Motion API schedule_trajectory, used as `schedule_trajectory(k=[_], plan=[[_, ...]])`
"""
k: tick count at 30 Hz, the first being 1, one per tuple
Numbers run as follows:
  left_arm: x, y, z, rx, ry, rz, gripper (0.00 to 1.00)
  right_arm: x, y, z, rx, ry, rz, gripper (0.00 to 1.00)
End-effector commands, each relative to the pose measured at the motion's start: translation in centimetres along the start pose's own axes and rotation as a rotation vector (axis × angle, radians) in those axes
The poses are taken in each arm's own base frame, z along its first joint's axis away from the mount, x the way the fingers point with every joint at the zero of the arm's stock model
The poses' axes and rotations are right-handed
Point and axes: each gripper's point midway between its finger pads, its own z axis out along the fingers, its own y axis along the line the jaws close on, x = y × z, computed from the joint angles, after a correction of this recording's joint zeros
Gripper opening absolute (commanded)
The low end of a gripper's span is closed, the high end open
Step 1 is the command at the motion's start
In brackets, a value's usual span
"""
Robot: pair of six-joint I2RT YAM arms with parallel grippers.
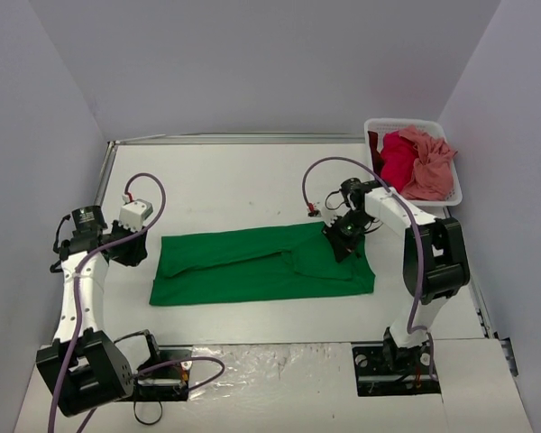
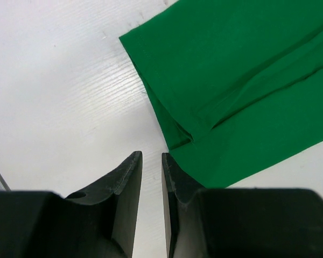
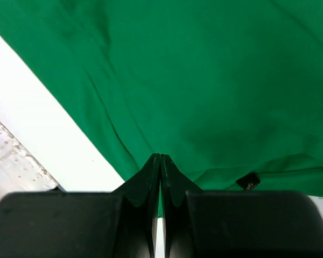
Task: Fold and stack the t-shirts
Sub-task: Rotate the tshirt 90 degrees
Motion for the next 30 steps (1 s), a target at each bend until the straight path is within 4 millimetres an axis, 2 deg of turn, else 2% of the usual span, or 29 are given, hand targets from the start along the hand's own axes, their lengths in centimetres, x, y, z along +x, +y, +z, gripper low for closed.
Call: schedule_trajectory(k=[1,9,11,12,13,16,17,18,19,20,21,22,23,26,27,28,29,30], plan=[[-2.6,0.9,-0.8,-0.005,-0.054,0.016,0.21,2.1,0.0,1.2,-0.01,0.084,0.04,0.0],[-5.0,2.2,-1.0,-0.003,-0.072,0.027,0.21,2.4,-1.9,4.5,-0.06,0.144,0.085,0.0],[-5.1,2.5,-1.0,-0.011,-0.065,0.026,0.21,1.5,-2.9,5.1,-0.063,0.139,0.086,0.0],[-5.2,2.6,-1.0,-0.01,-0.064,0.025,0.21,1.9,-3.3,6.2,-0.082,0.166,0.105,0.0],[-5.4,2.7,-1.1,-0.016,-0.067,0.028,0.21,0.8,-4.3,6.2,-0.067,0.152,0.097,0.0],[-5.4,2.9,-1.0,-0.016,-0.062,0.022,0.21,-0.1,-5.9,8.0,-0.079,0.168,0.12,0.0],[-5.4,3.0,-1.0,-0.018,-0.057,0.016,0.21,-2.2,-7.2,7.7,-0.053,0.133,0.104,0.0],[-5.4,3.0,-1.0,-0.019,-0.053,0.013,0.21,-2.4,-7.9,8.8,-0.065,0.15,0.114,0.0],[-5.4,3.0,-1.0,-0.019,-0.05,0.009,0.21,-3.4,-8.5,9.1,-0.062,0.142,0.11,0.0],[-5.4,3.0,-1.0,-0.017,-0.048,0.004,0.21,-6.4,-9.8,8.2,-0.039,0.087,0.087,0.0],[-5.4,2.9,-1.1,-0.016,-0.047,0.002,0.21,-6.9,-10.5,9.5,-0.054,0.093,0.097,0.0],[-5.2,2.8,-1.2,-0.013,-0.04,-0.005,0.21,-8.3,-10.8,9.5,-0.048,0.078,0.091,0.0],[-5.2,2.8,-1.3,-0.017,-0.04,-0.006,0.21,-11.3,-12.6,9.6,-0.012,0.019,0.081,0.0],[-5.2,2.6,-1.8,-0.024,-0.038,-0.004,0.21,-16.0,-14.6,9.9,0.061,-0.059,0.053,0.0],[-5.2,2.6,-2.0,-0.031,-0.038,-0.002,0.21,-18.7,-16.3,9.6,0.121,-0.119,0.022,0.0],[-5.1,2.6,-2.1,-0.033,-0.04,-0.001,0.21,-20.7,-16.7,9.4,0.164,-0.162,0.005,0.0],[-5.2,2.5,-2.4,-0.041,-0.047,0.001,0.21,-22.2,-17.5,9.4,0.205,-0.201,-0.013,0.0],[-5.2,2.4,-2.5,-0.041,-0.048,0.003,0.21,-22.8,-18.5,9.5,0.262,-0.218,-0.01,0.0]])
